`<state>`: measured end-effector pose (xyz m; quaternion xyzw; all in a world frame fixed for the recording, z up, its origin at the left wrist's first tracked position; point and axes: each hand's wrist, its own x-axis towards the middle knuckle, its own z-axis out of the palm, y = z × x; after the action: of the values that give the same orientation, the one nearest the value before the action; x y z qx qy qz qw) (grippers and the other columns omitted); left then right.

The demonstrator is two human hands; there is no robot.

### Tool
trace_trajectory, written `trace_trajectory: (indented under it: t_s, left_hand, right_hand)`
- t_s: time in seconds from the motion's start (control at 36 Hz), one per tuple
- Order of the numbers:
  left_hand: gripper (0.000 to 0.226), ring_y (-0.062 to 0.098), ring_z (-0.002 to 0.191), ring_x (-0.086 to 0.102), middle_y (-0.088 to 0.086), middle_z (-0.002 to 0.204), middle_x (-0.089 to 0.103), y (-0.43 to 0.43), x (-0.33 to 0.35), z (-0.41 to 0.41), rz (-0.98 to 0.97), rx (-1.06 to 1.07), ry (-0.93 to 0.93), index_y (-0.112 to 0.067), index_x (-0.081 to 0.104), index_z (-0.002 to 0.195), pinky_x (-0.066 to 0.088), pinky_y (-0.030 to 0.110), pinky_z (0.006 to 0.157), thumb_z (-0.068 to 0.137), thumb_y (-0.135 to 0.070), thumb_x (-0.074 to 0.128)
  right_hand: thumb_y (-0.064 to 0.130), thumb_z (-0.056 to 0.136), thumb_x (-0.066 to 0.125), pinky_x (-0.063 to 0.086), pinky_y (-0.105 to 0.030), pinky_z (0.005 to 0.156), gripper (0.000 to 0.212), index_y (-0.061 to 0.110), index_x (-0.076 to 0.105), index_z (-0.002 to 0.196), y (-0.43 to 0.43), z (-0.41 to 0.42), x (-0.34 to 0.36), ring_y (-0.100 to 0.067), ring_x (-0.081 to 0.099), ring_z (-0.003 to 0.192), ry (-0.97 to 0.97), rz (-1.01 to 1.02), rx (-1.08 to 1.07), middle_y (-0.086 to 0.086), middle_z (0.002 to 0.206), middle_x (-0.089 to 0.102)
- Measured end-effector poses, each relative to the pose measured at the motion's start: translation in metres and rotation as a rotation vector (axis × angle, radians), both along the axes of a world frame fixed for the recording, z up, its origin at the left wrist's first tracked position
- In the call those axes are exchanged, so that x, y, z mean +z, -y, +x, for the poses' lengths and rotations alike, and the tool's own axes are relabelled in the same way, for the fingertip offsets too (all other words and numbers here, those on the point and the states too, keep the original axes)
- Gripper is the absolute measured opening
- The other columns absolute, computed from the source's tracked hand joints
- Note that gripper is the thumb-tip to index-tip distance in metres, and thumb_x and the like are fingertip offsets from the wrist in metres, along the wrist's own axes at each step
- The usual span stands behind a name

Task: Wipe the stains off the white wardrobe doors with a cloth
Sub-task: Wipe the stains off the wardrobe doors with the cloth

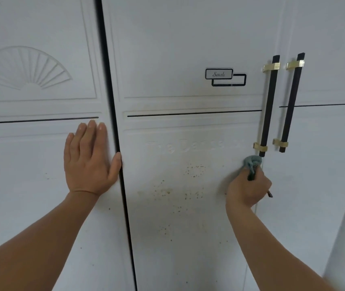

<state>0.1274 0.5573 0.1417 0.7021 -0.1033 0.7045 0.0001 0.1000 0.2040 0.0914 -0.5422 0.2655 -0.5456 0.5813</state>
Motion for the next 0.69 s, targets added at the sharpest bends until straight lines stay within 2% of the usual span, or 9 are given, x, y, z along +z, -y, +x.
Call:
trace_trajectory:
  t_s: [0.08,0.17,0.25,0.31,0.33,0.47,0.53,0.58,0.69]
  left_hand:
    - [0.069,0.038,0.149,0.034,0.022,0.156,0.043,0.002,-0.001,0.0,-0.001,0.024,-0.004,-0.006,0.04,0.157,0.026,0.055,0.124,0.098,-0.042,0.049]
    - [0.07,0.039,0.149,0.032,0.024,0.155,0.044,0.002,0.0,-0.001,0.008,0.055,-0.007,-0.005,0.039,0.157,0.028,0.057,0.122,0.097,-0.04,0.049]
    - [0.07,0.041,0.149,0.033,0.024,0.155,0.043,0.003,0.001,-0.002,0.009,0.078,-0.021,-0.004,0.037,0.157,0.027,0.057,0.123,0.097,-0.039,0.048]
    - [0.071,0.041,0.149,0.033,0.024,0.156,0.043,0.004,0.001,-0.002,0.003,0.089,-0.028,-0.004,0.036,0.158,0.026,0.057,0.123,0.097,-0.039,0.047]
    - [0.071,0.041,0.149,0.032,0.024,0.155,0.043,0.005,0.001,-0.003,0.004,0.094,-0.034,-0.004,0.036,0.158,0.026,0.057,0.123,0.097,-0.039,0.046]
    - [0.071,0.041,0.149,0.032,0.024,0.155,0.042,0.006,-0.001,-0.004,-0.001,0.101,-0.047,-0.004,0.035,0.158,0.026,0.058,0.123,0.097,-0.039,0.044]
    - [0.071,0.041,0.149,0.033,0.024,0.156,0.042,0.006,0.0,-0.004,-0.005,0.104,-0.047,-0.004,0.035,0.158,0.025,0.057,0.124,0.097,-0.039,0.045]
    - [0.071,0.041,0.149,0.033,0.024,0.155,0.043,0.006,0.0,-0.004,-0.004,0.109,-0.048,-0.004,0.036,0.157,0.025,0.057,0.124,0.097,-0.039,0.044]
    - [0.071,0.04,0.149,0.033,0.024,0.156,0.042,0.006,-0.001,-0.003,-0.003,0.118,-0.052,-0.003,0.035,0.158,0.025,0.057,0.123,0.096,-0.038,0.044]
  right_hand:
    - [0.013,0.099,0.061,0.047,-0.032,0.085,0.038,0.007,0.061,0.137,-0.01,-0.001,-0.018,-0.025,0.052,0.101,-0.025,-0.273,0.048,-0.005,0.113,0.047]
    - [0.009,0.096,0.062,0.049,-0.034,0.082,0.037,0.006,0.063,0.133,-0.001,-0.004,-0.03,-0.024,0.051,0.097,-0.006,-0.462,0.077,-0.007,0.11,0.051]
    - [0.014,0.1,0.058,0.052,-0.035,0.087,0.027,0.007,0.068,0.124,0.012,-0.007,-0.014,-0.017,0.053,0.094,0.011,-0.305,0.058,0.0,0.109,0.049]
    - [0.016,0.101,0.056,0.049,-0.03,0.089,0.029,0.011,0.068,0.127,0.014,-0.004,-0.002,-0.018,0.056,0.096,0.014,-0.149,0.032,0.001,0.109,0.048]
    - [0.016,0.101,0.055,0.048,-0.029,0.088,0.031,0.012,0.067,0.129,0.011,-0.004,0.0,-0.019,0.056,0.096,0.016,-0.15,0.024,0.001,0.109,0.047]
    - [0.005,0.095,0.058,0.046,-0.032,0.079,0.036,0.002,0.065,0.129,-0.006,-0.004,-0.03,-0.028,0.052,0.092,0.056,-0.667,0.038,-0.011,0.104,0.051]
    - [0.007,0.094,0.056,0.048,-0.033,0.081,0.035,0.0,0.067,0.126,0.002,-0.003,-0.032,-0.029,0.055,0.093,0.075,-0.747,0.058,-0.015,0.105,0.055]
    - [0.008,0.095,0.055,0.049,-0.033,0.082,0.033,0.001,0.068,0.124,0.012,-0.005,-0.023,-0.027,0.057,0.095,0.071,-0.676,0.078,-0.017,0.108,0.058]
    - [0.016,0.098,0.051,0.052,-0.038,0.082,0.031,0.006,0.068,0.123,0.017,-0.004,-0.009,-0.012,0.05,0.092,0.016,-0.418,0.042,-0.016,0.11,0.058]
